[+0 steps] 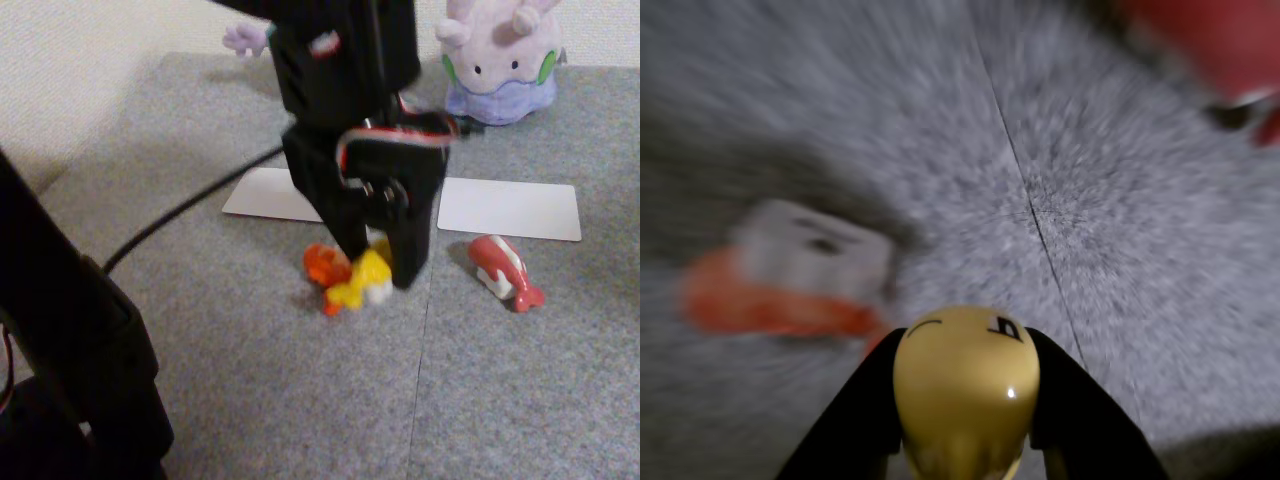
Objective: Wooper wants to eat egg sudhi, and Goomy wants to eat shrimp sushi
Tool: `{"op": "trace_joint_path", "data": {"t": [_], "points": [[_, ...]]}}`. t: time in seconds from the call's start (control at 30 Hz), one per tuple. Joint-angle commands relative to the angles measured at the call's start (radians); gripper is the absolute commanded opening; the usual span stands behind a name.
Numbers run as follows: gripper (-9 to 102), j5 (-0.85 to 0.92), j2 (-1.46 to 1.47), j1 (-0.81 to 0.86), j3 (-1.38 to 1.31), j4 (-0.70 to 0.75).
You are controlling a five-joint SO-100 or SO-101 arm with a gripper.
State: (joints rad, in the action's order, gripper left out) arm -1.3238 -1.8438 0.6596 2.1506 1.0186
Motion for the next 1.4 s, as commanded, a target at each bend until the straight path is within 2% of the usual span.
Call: {"op": "trace_joint_path", "data": {"t": [0.0, 0.2, 0.4, 0.93, 1.37], "points": [[4, -0.043, -0.176, -0.072, -0.041, 0.040], [4, -0.137, -0.400, -0.321, -0.080, 0.101], [4, -0.173, -0.310, -0.457, -0.233, 0.120], [4, -0.173, 0.440, -0.446, -0.701, 0.118], [6, -0.179, 0.686, -0.448, -0.718, 0.009]]}}
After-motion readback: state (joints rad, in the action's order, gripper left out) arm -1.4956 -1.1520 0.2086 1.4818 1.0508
